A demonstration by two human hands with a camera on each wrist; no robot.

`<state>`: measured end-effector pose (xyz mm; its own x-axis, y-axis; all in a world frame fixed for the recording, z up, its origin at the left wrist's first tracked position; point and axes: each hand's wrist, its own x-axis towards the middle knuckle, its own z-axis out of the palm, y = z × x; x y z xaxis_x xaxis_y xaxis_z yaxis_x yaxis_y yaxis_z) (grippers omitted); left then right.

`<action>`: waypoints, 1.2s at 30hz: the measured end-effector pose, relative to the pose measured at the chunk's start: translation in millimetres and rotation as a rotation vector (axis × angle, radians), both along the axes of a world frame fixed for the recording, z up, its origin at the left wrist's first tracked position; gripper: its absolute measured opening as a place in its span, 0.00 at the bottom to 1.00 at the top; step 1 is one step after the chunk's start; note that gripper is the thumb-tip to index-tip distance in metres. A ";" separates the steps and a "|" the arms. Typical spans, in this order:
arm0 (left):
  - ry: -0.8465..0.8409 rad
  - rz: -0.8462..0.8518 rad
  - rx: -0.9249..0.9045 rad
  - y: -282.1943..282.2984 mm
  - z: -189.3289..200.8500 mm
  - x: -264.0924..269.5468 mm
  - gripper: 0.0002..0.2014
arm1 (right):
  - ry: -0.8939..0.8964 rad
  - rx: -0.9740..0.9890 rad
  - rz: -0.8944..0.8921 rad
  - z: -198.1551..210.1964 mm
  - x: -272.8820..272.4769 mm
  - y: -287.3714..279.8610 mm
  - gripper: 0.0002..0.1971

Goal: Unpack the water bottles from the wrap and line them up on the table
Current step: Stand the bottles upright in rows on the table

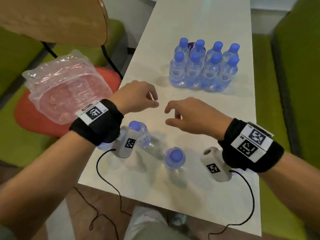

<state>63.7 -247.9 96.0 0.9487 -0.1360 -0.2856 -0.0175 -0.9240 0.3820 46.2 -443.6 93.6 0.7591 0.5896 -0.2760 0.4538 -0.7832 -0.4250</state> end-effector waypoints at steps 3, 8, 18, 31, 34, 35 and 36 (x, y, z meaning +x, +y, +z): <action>-0.003 -0.002 0.135 10.5 -11.7 -30.7 0.17 | 0.023 -0.157 0.096 -7.5 -28.1 2.6 0.26; 0.037 0.011 0.182 16.0 -35.6 -59.3 0.22 | 0.091 -0.370 0.173 -21.4 -54.5 1.3 0.32; 0.000 0.021 0.112 11.1 -28.5 -37.9 0.12 | 0.115 -0.138 -0.055 -31.8 -23.2 4.0 0.15; -0.068 -0.023 0.029 -28.0 -23.5 32.8 0.13 | -0.030 -0.185 -0.257 -24.9 67.0 14.6 0.16; -0.081 -0.009 0.016 -31.2 -30.8 37.7 0.13 | -0.067 -0.204 -0.266 -33.2 74.7 13.0 0.16; -0.090 -0.002 0.013 -31.0 -33.2 38.5 0.13 | -0.083 -0.198 -0.268 -36.4 76.1 11.3 0.16; -0.102 0.007 0.008 -30.1 -35.3 39.1 0.13 | -0.096 -0.190 -0.269 -39.1 76.7 9.5 0.16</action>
<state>102.8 -278.1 60.7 0.9738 -0.1269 -0.1885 -0.0489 -0.9272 0.3713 122.9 -434.1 54.5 0.9084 0.3093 -0.2814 0.2508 -0.9415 -0.2252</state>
